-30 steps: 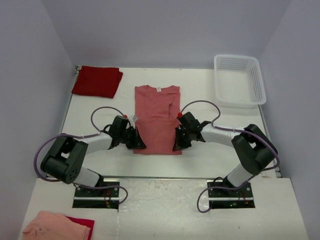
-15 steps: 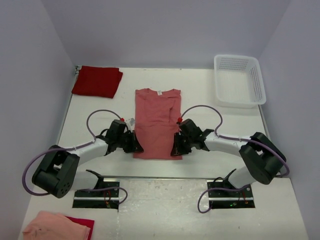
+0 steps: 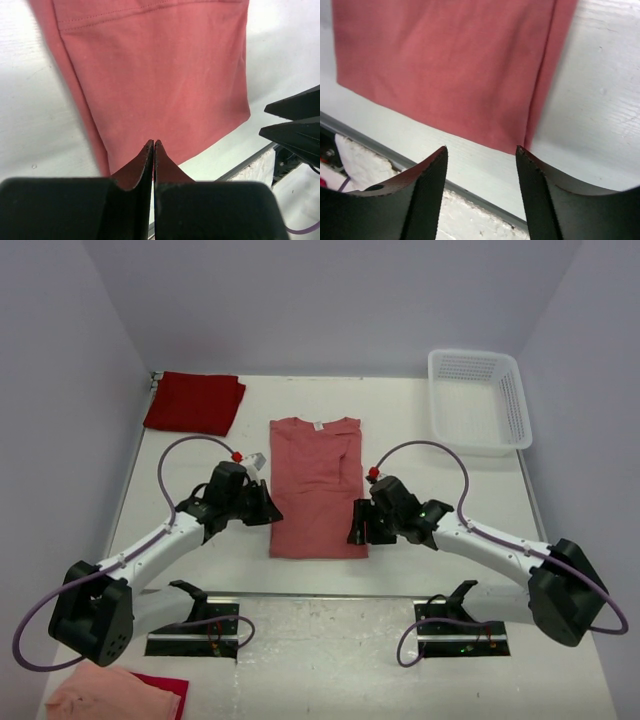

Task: Fold and stack the t-shirts
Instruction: Grab one side of the 2/3 rectangular tshirt with both arms

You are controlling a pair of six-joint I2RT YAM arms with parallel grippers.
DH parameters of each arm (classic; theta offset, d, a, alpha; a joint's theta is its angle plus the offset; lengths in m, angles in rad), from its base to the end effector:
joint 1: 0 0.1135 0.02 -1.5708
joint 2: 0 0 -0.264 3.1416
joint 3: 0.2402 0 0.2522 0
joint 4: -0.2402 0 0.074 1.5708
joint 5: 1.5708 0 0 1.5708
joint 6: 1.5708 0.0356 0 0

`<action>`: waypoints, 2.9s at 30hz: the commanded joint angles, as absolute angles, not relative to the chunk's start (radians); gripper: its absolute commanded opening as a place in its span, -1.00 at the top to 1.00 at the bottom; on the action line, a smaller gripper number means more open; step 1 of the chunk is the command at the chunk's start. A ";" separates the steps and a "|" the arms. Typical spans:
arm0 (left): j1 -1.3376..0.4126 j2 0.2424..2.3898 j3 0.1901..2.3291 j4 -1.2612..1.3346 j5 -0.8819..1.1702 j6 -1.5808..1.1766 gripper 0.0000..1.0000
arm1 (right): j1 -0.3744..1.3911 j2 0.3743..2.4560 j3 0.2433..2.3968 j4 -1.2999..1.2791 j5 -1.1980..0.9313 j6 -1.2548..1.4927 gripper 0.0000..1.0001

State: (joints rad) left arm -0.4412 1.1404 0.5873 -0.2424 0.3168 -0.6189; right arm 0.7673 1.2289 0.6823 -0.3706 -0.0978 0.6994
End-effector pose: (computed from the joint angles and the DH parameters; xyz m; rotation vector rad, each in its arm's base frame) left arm 0.1990 -0.1062 0.1988 -0.0592 2.4960 -0.8577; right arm 0.1692 0.1681 0.1993 -0.1331 2.6310 0.6934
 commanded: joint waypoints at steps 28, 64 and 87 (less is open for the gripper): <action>-0.445 1.135 0.664 -0.520 0.123 -0.613 1.00 | 0.778 1.332 0.465 -0.184 -0.078 0.934 -0.29; -0.445 1.218 0.650 -0.618 0.060 -0.689 1.00 | 0.980 1.226 0.359 -0.270 0.055 1.261 -0.25; -0.445 1.232 0.644 -0.583 -0.005 -0.710 1.00 | 0.979 1.367 0.420 -0.399 0.190 1.393 -0.21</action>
